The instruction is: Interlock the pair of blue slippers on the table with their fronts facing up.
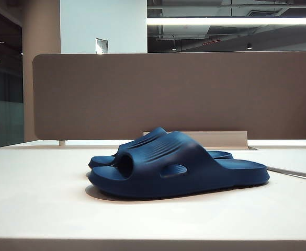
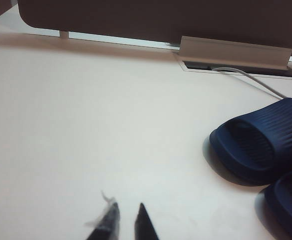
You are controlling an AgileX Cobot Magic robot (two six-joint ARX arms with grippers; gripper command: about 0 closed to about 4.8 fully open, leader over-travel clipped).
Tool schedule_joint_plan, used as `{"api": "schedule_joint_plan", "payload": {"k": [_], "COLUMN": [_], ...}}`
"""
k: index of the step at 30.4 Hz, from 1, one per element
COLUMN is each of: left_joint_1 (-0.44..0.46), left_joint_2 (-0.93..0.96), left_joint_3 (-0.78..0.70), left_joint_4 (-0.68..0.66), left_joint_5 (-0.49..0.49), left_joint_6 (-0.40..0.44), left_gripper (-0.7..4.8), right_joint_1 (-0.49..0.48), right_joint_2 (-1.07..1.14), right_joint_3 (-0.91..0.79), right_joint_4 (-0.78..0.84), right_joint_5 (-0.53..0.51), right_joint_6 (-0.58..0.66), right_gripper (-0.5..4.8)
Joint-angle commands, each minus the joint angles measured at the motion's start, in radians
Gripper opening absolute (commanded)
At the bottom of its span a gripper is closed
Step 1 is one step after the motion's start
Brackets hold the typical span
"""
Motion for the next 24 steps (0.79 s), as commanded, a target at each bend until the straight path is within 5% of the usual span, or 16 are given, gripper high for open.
{"api": "schedule_joint_plan", "payload": {"k": [1,12,14,17,21,24], "left_joint_1": [0.002,0.002,0.002,0.002,0.002,0.001], "left_joint_2": [0.001,0.001,0.001,0.001,0.001,0.001], "left_joint_3": [0.002,0.002,0.002,0.002,0.002,0.003], "left_joint_4": [0.013,0.012,0.013,0.013,0.029,0.046], "left_joint_5": [0.005,0.006,0.006,0.042,0.105,0.156], "left_joint_6": [-0.023,-0.048,-0.123,-0.461,-0.649,-0.711], "left_gripper": [0.49,0.49,0.49,0.49,0.51,0.51], "right_joint_1": [0.001,0.000,0.000,0.000,0.001,0.001], "right_joint_2": [-0.001,-0.001,0.000,-0.001,-0.001,-0.001], "right_joint_3": [0.001,0.002,0.001,0.002,0.001,0.002], "right_joint_4": [0.013,0.013,0.013,0.013,0.017,0.020], "right_joint_5": [-0.003,-0.003,-0.003,-0.003,-0.003,-0.003], "right_joint_6": [-0.002,-0.002,-0.002,-0.002,-0.002,0.000], "right_gripper": [0.00,0.00,0.00,0.00,0.00,0.00]}}
